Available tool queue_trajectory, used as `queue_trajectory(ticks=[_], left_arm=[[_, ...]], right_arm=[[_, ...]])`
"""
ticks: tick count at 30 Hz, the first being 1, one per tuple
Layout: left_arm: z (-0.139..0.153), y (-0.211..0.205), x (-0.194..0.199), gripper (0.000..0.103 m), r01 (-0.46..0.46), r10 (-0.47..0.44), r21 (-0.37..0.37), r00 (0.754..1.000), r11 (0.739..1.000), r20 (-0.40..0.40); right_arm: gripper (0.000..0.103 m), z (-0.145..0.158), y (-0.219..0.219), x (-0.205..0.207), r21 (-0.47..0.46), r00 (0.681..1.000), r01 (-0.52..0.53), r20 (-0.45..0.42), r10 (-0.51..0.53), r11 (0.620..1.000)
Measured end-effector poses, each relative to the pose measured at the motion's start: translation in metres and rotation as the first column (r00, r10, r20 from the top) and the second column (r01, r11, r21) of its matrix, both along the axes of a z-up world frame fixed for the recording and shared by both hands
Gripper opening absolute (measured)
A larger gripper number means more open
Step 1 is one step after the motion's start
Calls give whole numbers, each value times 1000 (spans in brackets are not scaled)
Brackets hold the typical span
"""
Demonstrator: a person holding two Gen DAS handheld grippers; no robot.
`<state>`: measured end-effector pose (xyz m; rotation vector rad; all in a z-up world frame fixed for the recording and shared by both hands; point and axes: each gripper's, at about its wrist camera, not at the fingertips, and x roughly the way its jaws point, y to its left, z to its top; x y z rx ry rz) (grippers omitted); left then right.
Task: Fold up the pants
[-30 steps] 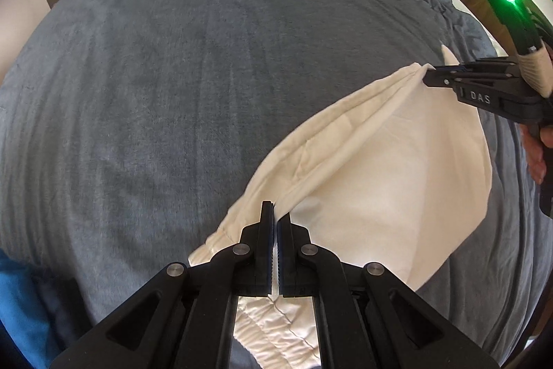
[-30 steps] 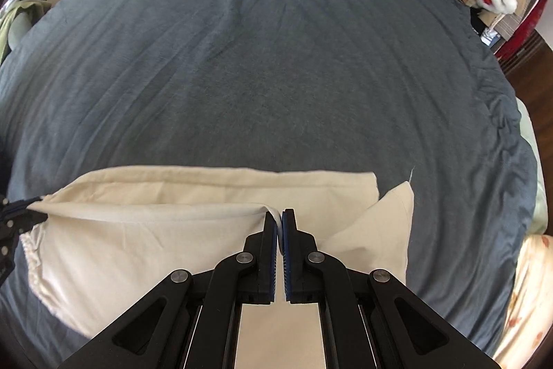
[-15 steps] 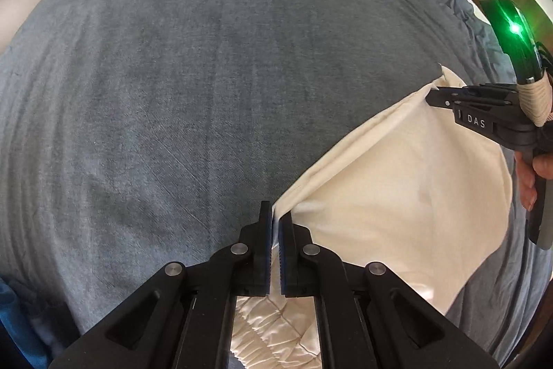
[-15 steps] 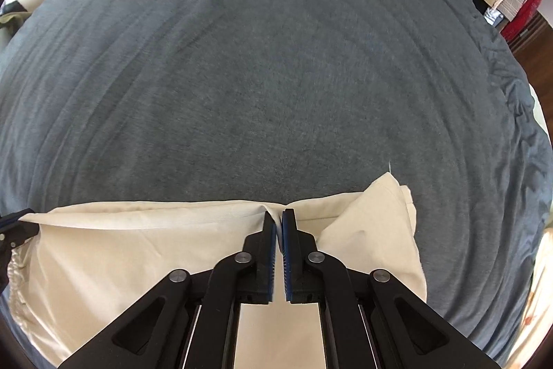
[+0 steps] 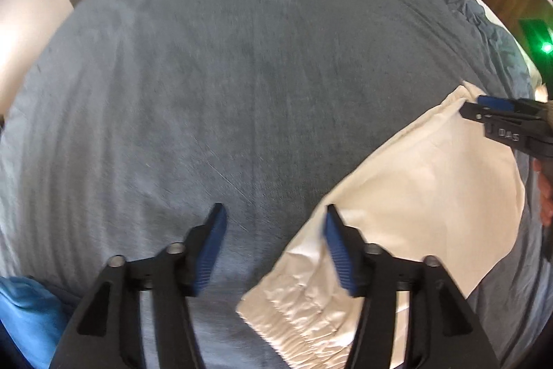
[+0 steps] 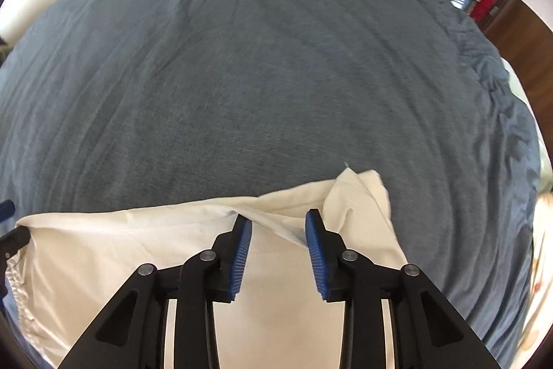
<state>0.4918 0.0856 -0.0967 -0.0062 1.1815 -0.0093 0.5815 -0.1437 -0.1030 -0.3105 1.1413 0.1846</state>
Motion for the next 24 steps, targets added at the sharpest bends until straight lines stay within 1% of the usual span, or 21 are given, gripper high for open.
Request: queue_trajectory(ticks=[2,5,6,8,9,10,13,14,18,21,23,24], left_arm=[[1,3,0,60,5,-5,9,1000,1000,-5],[1,4,0,60,-2,2,10,1000,1000,-26],[4,4,-1,60,1,-1,13,1000,1000,-23],[12,5,-5,60,10,-10,27,1000,1000,-13],[15,2,-5,60,16,-16,30,1000,999,-7],[21,-1,-5,60,19,-20,44,1000,999,7],[39,-8,-10,60,44,-47,54,998,998,47],[50,-12,-12,60,59,-62,43,995,997,72],[77,-27,-17,61,112,-113,20,985,994,131],[96,-45,-18,61,182,-182,19,967,983,179],[104,-63,-16,61,243,-244,31,948,970,202],[106,-71,-14,61,264,-266,42,941,964,209]], right_arm=[[46,9,-4,-7,7,1000,13,20,-13,1000],[50,17,-2,-6,-2,999,15,38,-15,1000],[54,19,0,-4,-21,999,21,47,-20,1000],[59,25,0,-1,-72,996,38,83,-32,997],[59,30,-1,0,-86,994,47,102,-39,995],[59,35,-1,-4,-78,993,53,108,-44,996],[59,52,-12,-11,-9,990,88,113,-86,996],[59,59,-15,-17,16,987,100,123,-101,995],[59,84,-30,-45,97,977,128,157,-142,987],[59,102,-47,-68,165,960,168,197,-199,972],[59,111,-66,-88,233,942,216,204,-265,948],[59,112,-73,-95,252,935,235,204,-289,939]])
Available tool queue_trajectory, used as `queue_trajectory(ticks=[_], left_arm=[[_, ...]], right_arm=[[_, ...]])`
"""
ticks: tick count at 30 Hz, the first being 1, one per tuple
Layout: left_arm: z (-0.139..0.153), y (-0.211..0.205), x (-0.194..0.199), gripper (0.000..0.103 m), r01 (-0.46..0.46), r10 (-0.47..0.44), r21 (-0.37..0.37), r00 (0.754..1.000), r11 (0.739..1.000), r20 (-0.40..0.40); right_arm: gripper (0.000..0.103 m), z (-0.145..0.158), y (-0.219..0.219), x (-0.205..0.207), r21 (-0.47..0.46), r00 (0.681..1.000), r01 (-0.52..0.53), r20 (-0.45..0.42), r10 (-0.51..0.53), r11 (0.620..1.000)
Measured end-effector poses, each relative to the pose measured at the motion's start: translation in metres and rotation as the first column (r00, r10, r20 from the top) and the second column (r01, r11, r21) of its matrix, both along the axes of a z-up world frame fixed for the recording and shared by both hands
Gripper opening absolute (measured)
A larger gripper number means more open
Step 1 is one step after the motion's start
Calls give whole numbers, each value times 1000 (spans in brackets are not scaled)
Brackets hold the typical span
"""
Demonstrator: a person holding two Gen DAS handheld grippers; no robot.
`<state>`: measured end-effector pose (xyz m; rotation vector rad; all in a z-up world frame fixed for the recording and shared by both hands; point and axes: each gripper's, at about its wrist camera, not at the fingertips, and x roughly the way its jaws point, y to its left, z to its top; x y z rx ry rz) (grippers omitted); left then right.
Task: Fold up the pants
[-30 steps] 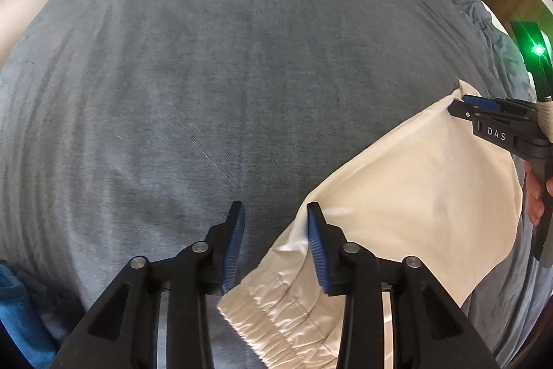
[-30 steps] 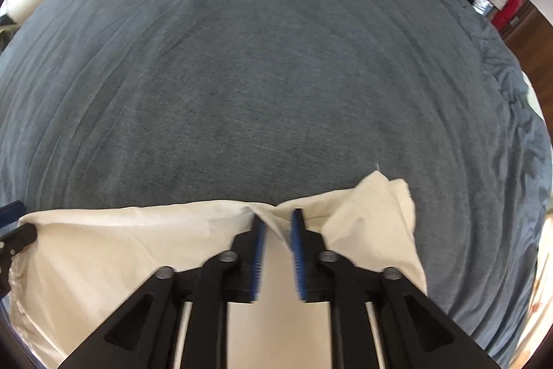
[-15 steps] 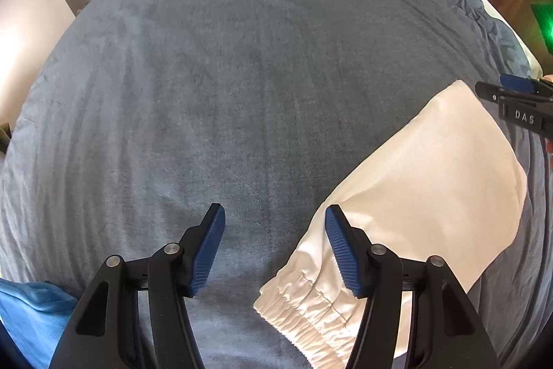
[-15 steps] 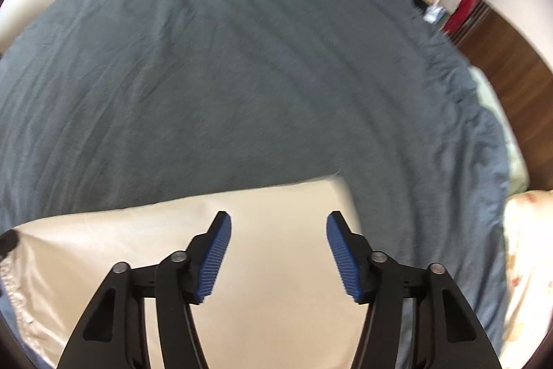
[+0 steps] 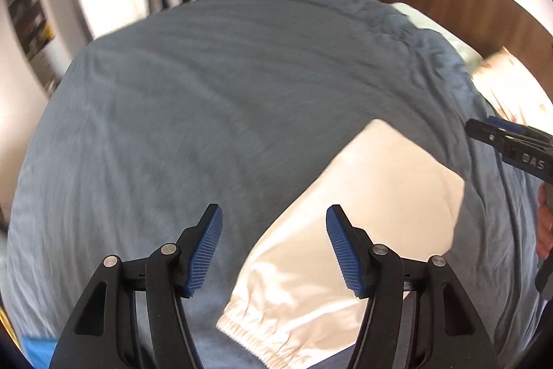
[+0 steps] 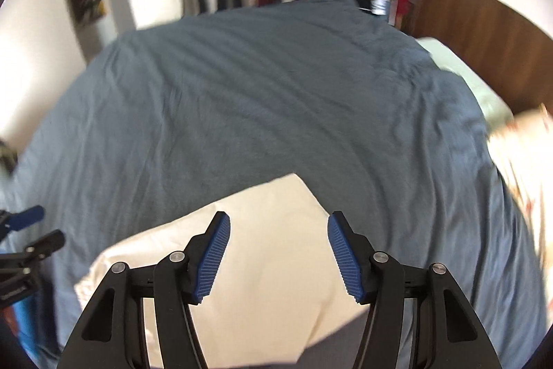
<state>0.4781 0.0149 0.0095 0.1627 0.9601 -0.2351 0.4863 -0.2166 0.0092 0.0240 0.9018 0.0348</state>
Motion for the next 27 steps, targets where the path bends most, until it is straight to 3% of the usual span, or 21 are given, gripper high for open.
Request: queue_trajectory(ticks=[6,10,17,22,27], left_arm=[[-4,-54,16,61,151,-152,50,988,987,21],[-15,-94,21,61,260,-263,96,965,961,17],[-39,-125,42,61,336,-340,167,940,927,-1],[-60,-140,60,61,379,-385,223,923,898,-17],[-75,-146,71,61,376,-376,205,926,904,-38]], right_arm=[[59,-4,-57,-46,105,983,180,25,-183,978],[59,-15,-88,-63,156,961,267,29,-275,951],[58,-56,-124,-67,275,922,378,-23,-387,884],[50,-93,-130,-63,342,916,395,-83,-392,853],[35,-130,-137,-54,412,904,425,-143,-404,806]])
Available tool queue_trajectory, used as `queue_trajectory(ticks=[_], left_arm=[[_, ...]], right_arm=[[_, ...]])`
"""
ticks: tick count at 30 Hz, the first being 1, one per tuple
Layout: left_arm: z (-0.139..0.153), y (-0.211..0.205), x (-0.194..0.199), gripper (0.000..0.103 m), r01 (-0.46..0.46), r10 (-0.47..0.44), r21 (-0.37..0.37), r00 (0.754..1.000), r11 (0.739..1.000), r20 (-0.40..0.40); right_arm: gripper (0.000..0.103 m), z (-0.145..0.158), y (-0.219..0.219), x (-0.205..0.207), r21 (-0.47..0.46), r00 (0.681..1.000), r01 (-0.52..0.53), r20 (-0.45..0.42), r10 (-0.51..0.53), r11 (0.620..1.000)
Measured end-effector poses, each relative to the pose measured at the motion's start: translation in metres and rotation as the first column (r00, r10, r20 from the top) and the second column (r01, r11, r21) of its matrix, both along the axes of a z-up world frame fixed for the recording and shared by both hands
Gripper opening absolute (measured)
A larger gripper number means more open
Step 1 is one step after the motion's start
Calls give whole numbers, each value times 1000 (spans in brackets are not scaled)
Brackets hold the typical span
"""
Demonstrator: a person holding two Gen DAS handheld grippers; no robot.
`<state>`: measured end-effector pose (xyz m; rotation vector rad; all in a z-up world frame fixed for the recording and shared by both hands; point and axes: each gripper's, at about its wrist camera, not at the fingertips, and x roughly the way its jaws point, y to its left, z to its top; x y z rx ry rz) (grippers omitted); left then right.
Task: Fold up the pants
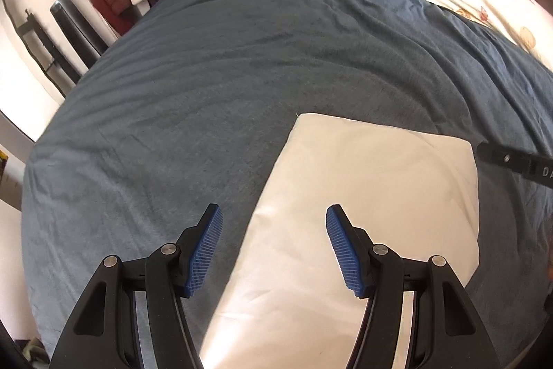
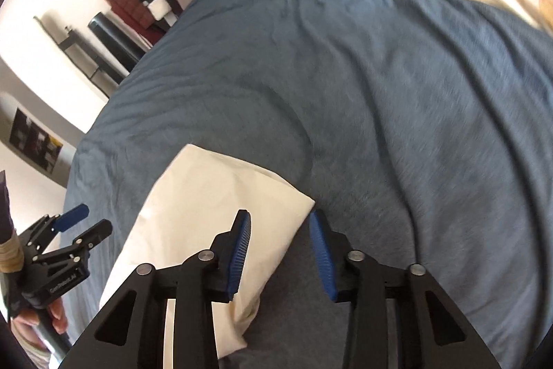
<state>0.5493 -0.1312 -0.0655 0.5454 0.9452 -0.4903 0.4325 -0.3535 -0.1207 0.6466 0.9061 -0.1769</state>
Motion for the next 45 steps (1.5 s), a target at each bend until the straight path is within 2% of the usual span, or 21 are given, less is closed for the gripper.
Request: queue_trajectory(ticks=[5,13,15,16,19,25,30,36,39,40,42,45], left_arm=[[-16,-5,2,61,-7,7,-13,999,1000,-34],[-30,-2,-4,61,-39,35,-36,996,999,-84],[-35,0,-8,61,-48,44,-41,994,998,-101],[-37,0,-9,61,-54,49,-42,993,998,-112],[-42,2,-17,61,-63,56,-47,989,997,-135],[-58,14,-31,61,-87,79,-38,979,995,-186],[-65,25,-42,61,-105,99,-18,975,994,-199],[-55,24,-35,61,-97,94,-17,983,995,-159],[-45,19,-25,62,-64,65,6,992,998,-104],[-42,16,-21,65,-49,50,13,995,999,-86],[-34,10,-11,66,-13,15,26,999,1000,-46],[-21,-5,7,66,50,-51,37,998,998,20]], right_arm=[[25,-20,-9,6,87,1000,31,-4,-31,996],[25,-33,-10,14,122,999,26,-22,-23,992],[13,-35,-10,16,137,1000,16,-26,-13,990],[11,-36,-10,17,136,1000,11,-29,-7,991],[6,-31,-10,19,98,1000,-4,-18,6,995],[5,-4,-3,23,-103,995,-93,23,96,990],[5,-8,-9,34,-178,994,-108,-2,110,978],[5,-23,-10,34,-184,993,-108,-73,96,977],[6,-28,-13,27,-176,992,-79,-113,59,981],[8,-28,-14,24,-165,993,-64,-111,46,984],[22,-25,-15,20,-169,994,-40,-107,22,985],[29,-12,-17,8,-145,998,24,-62,-33,989]])
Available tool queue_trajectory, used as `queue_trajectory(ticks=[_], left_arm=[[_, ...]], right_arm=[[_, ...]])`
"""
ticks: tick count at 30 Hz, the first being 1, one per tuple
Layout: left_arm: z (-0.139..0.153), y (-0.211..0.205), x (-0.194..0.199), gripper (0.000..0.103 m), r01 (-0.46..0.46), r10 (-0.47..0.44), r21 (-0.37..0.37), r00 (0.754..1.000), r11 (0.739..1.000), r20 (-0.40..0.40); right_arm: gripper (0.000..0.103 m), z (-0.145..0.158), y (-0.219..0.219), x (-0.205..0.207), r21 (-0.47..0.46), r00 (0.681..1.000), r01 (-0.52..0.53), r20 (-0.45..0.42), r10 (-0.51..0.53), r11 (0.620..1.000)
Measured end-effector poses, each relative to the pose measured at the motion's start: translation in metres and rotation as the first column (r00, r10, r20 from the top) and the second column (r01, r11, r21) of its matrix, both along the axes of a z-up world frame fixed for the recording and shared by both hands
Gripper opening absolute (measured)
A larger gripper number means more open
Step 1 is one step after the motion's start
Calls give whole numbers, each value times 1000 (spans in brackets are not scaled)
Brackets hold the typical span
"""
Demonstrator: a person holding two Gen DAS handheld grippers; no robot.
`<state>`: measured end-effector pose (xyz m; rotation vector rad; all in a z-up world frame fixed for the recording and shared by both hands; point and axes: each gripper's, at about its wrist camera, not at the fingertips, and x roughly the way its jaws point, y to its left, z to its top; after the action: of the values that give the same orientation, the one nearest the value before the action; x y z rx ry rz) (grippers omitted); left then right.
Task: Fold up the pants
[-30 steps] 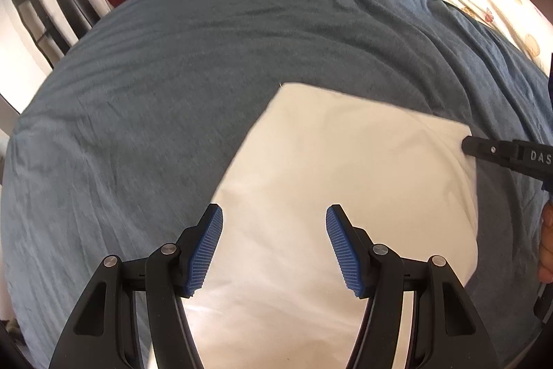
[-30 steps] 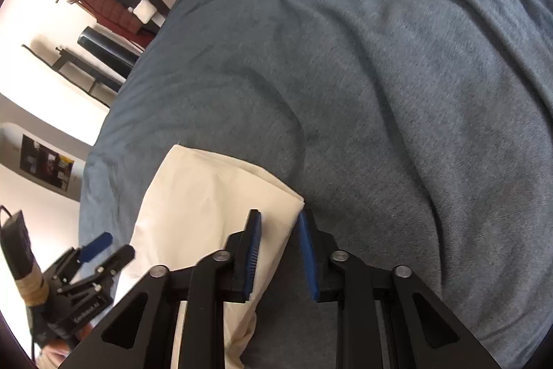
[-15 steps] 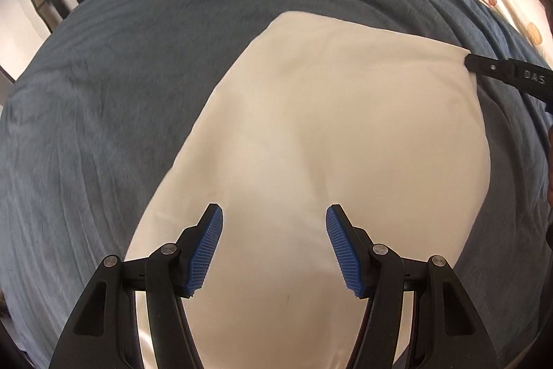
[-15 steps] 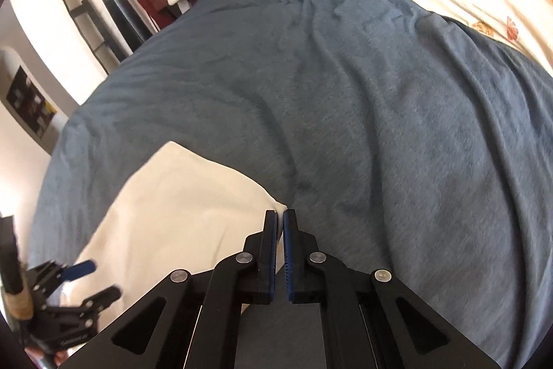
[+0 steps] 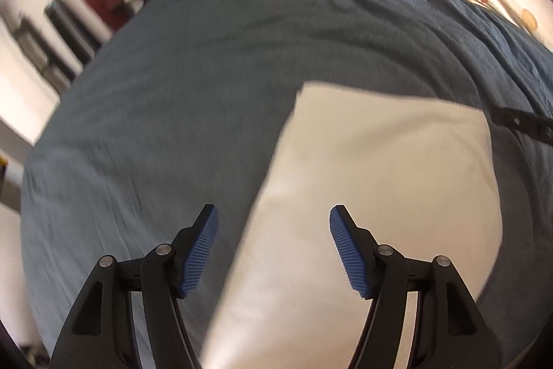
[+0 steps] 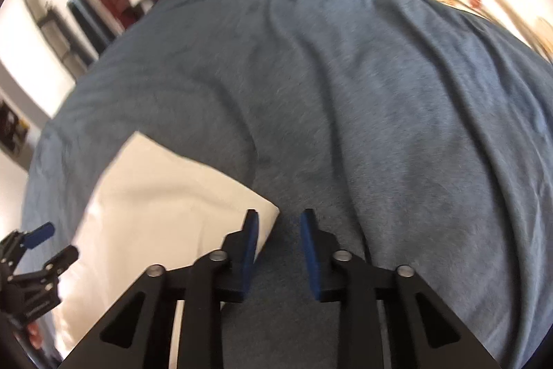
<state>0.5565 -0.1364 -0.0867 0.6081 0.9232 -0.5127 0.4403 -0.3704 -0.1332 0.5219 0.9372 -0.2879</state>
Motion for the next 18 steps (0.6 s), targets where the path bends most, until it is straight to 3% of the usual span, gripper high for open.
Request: queue_trajectory(ticks=[2,7,10,15,18], left_arm=[[5,-9,13,66,20,-20,-16,1000,1000,17],[2,-30,52,66,28,-36,-103,997,994,-75],[-6,-45,69,65,37,-48,-109,994,993,-97],[-29,-59,99,60,25,-56,-143,975,989,-214],[-43,-62,111,55,9,-48,-147,963,989,-265]], right_arm=[[29,5,2,-5,9,1000,15,25,-16,1000],[29,-5,7,-12,157,991,122,39,-130,980],[29,-15,11,-15,211,978,198,28,-209,957],[29,-30,12,-10,253,964,256,-2,-265,933],[29,-32,17,-4,238,969,242,-6,-248,941]])
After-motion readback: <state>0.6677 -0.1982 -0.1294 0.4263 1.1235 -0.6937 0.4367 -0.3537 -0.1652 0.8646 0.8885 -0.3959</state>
